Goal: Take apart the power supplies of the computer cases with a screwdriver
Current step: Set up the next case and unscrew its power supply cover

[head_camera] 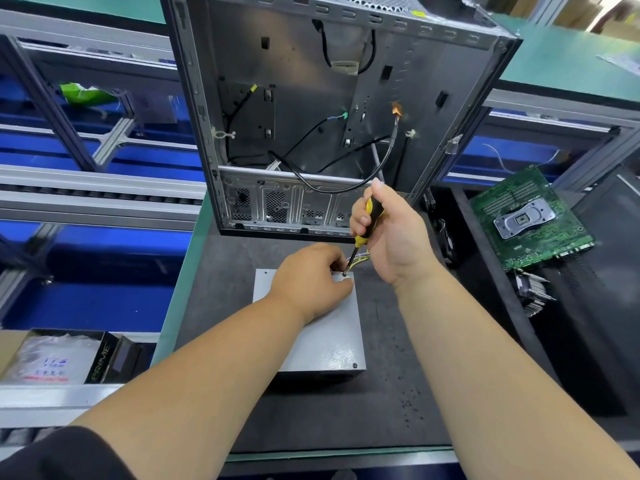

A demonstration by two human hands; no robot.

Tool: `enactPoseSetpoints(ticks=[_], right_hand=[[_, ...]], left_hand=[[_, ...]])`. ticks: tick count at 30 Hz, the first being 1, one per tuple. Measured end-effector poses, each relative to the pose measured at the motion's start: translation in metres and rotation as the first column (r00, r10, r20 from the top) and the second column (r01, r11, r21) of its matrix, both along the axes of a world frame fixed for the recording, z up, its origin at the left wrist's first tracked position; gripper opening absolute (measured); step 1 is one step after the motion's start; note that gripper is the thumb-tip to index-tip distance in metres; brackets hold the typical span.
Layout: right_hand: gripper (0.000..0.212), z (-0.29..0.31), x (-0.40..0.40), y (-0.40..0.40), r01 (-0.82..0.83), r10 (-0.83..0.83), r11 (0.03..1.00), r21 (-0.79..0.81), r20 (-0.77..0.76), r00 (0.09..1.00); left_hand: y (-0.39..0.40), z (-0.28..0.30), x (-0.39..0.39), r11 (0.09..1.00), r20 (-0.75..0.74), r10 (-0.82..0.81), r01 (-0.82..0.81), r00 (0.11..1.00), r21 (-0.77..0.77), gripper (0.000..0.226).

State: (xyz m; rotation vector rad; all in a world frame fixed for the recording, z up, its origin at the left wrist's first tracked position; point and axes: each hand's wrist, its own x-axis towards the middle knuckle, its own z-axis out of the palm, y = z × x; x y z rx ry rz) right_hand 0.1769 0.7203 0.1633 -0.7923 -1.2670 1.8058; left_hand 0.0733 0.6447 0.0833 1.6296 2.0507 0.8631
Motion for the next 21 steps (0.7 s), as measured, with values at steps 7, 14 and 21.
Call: enactPoseSetpoints(ticks=[7,14,21], right_hand=[[0.039,0.001,0.009,0.000,-0.030,0.024,0.998,0.049,0.116,0.993],[0.055,-0.002,0.001,-0.004,-0.005,0.003,1.000,-0.017,-0.091,0.996],[0.023,-0.007,0.012,0.002,-0.026,0.019,0.997,-0.071,-0.093,0.995]], left_hand=[[0.002,-0.001,0.000,1.000,0.002,-0.004,0.004,1.000,-0.011,0.013],[0.002,-0.001,0.001,1.000,0.011,0.000,0.000,1.000,0.000,0.014],[0.001,-0.004,-0.001,1.000,0.006,0.001,-0.001,1.000,0.008,0.013]])
